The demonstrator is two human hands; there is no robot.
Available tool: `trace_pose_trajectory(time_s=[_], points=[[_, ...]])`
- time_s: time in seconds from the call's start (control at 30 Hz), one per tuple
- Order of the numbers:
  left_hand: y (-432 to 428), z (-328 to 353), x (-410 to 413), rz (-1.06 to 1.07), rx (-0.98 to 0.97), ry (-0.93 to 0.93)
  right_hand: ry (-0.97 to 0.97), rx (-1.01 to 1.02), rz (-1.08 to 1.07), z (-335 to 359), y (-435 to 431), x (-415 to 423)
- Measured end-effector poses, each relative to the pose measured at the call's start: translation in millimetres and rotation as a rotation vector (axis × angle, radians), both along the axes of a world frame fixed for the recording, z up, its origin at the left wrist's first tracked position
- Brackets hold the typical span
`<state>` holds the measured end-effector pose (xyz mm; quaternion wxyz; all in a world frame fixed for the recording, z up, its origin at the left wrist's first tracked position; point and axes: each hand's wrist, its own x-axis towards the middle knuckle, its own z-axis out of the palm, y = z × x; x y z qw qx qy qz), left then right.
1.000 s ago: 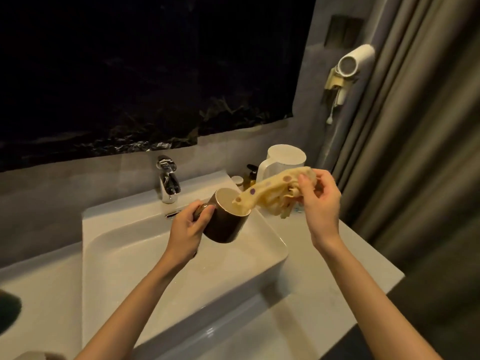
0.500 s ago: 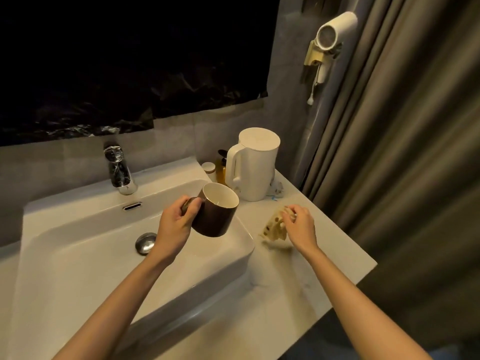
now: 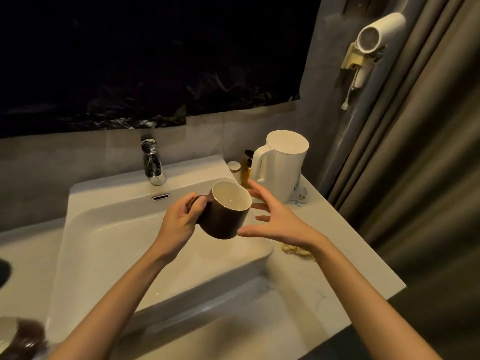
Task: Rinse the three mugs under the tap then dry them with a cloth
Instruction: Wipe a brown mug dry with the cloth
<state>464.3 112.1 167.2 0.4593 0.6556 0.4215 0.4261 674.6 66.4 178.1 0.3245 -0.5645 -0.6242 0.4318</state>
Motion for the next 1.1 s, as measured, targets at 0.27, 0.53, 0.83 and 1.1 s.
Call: trace_pose_trajectory(time_s=[0.27, 0.53, 0.83, 1.1], points=[[-20.8, 8.4, -76.5, 0.054, -0.012, -0.176, 0.032, 0.181, 0.055, 7.1, 20.7, -95.4], [-37.8, 18.4, -205.7, 0.306, 0.039, -0.099, 0.052, 0.24, 0.213, 18.5, 35.2, -228.1], [-21.1, -10.3, -388.5, 0.65, 0.156, 0.299, -0.056, 0.281, 0.148, -14.6, 56.7, -399.0], [39.9, -69.3, -462.3, 0.601, -0.004, 0.388, -0.155, 0.264, -0.134, -74.3, 85.7, -493.4]])
